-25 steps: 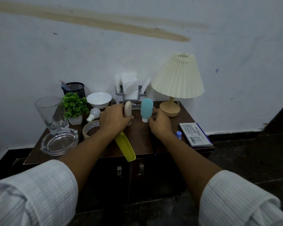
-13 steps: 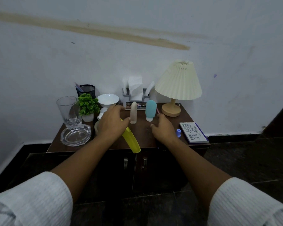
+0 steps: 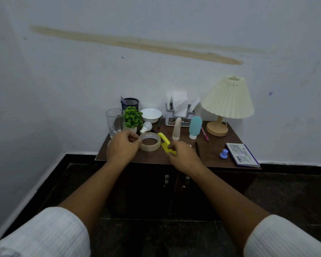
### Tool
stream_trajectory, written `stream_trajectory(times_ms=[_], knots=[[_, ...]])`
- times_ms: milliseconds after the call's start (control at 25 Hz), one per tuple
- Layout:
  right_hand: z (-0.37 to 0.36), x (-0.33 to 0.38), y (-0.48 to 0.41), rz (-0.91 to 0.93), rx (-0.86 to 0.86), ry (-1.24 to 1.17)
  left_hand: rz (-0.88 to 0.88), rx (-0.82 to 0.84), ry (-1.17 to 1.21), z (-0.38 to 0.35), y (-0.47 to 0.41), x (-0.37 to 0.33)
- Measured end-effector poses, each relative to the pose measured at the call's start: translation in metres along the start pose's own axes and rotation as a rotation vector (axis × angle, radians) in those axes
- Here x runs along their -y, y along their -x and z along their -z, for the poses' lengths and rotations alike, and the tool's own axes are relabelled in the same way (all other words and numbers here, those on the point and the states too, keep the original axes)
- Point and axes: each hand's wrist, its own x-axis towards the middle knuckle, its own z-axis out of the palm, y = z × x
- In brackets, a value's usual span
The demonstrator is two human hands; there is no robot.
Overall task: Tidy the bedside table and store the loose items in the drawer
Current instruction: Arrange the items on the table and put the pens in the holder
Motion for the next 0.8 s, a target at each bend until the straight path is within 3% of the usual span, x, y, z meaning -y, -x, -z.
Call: stream_trajectory(times_ms=[400,520,640,800], knots=[[-0.042,0.046,-0.030,0.193,-0.097,0.125,0.130,-0.188,0.071,0.033,-0.026,0.065],[-0.047,0.075,-0.047,0.208,-0.137,-0.065,0.246,-0.206,0.253,0.033,-0.039,0.072],[-0.053,0.115,-0.071,0.103,-0.002,-0.386,0.282,-0.101,0.406,0.030,-0.053,0.071],[-0.066,0.144,-0.089,0.034,0.118,-0.492,0.274,0.041,0.559,0.033,-0.072,0.072]])
